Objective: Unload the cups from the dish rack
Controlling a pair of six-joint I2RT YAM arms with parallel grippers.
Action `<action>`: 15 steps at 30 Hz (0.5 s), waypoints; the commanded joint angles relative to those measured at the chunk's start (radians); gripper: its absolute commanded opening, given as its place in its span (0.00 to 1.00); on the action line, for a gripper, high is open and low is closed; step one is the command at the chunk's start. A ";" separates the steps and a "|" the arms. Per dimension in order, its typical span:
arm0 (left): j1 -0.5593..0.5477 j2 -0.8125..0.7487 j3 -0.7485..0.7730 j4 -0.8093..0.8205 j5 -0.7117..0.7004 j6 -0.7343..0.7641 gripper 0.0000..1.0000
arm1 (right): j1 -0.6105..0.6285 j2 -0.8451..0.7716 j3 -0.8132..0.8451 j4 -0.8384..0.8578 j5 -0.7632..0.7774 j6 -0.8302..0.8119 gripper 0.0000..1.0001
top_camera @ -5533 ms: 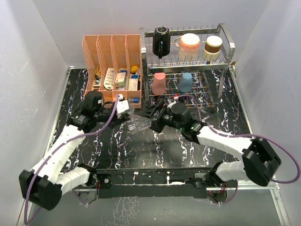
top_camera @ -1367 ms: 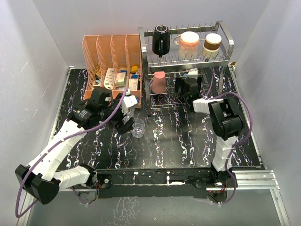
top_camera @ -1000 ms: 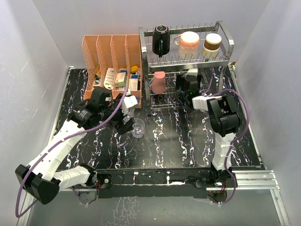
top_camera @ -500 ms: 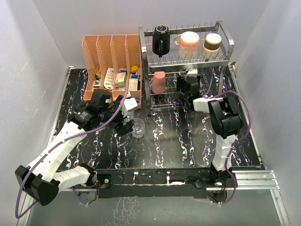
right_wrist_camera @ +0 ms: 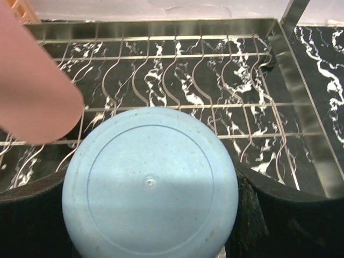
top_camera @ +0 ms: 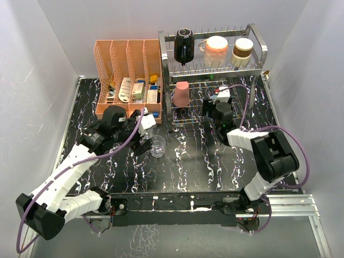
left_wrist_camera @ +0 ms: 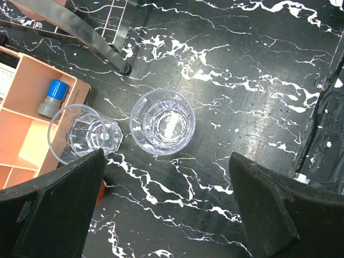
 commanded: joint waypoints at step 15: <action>-0.004 -0.087 -0.128 0.141 0.025 0.060 0.97 | 0.264 -0.574 -0.213 -0.283 0.100 0.306 0.34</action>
